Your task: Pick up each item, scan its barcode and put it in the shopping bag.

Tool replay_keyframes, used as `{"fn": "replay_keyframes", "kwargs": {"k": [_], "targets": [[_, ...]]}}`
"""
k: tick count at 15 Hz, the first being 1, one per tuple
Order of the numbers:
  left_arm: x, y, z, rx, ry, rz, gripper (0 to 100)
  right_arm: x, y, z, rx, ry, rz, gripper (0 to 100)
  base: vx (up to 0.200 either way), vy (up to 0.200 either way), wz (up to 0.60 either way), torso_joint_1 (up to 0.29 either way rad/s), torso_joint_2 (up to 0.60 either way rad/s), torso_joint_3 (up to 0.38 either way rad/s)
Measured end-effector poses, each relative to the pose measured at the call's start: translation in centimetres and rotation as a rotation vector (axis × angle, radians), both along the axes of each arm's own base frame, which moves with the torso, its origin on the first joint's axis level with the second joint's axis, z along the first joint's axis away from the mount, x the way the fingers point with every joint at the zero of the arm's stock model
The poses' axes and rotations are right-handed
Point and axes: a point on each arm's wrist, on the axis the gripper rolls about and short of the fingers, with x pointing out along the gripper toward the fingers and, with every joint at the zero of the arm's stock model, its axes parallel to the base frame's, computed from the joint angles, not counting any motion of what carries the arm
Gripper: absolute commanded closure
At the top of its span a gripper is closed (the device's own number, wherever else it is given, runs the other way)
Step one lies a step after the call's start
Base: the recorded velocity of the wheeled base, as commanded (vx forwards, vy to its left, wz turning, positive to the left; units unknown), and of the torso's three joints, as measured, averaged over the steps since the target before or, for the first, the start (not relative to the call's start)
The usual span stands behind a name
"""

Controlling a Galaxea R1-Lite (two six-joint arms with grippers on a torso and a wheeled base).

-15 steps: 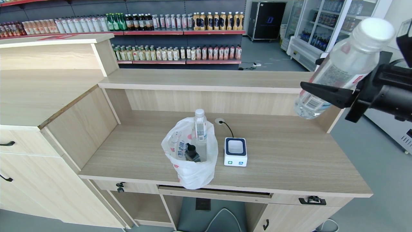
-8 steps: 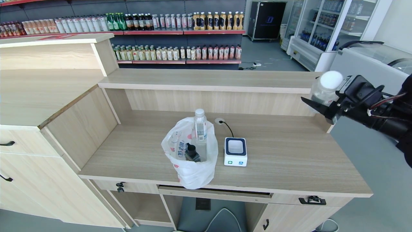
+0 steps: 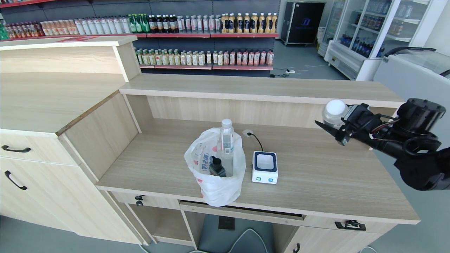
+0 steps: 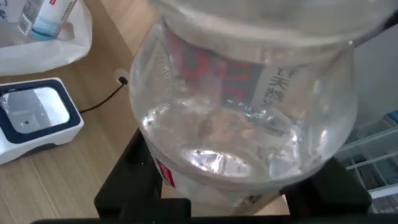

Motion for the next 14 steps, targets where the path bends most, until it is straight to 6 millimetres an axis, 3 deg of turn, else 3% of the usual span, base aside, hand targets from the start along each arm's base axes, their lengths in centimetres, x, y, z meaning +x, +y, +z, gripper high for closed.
{"fn": "replay_keyframes", "kwargs": {"k": [6,14], "targets": [[0.0,0.0,0.0,0.0,0.001,-0.002,0,3.0,0.8,-3.9,-0.066,-0.089,0.168,100,0.0,0.0,0.1,0.002,0.0,0.0],[0.0,0.0,0.0,0.0,0.001,0.0,0,4.2,0.5,-9.0,-0.137,-0.094,0.256,100,0.0,0.0,0.0,0.0,0.0,0.0]]}}
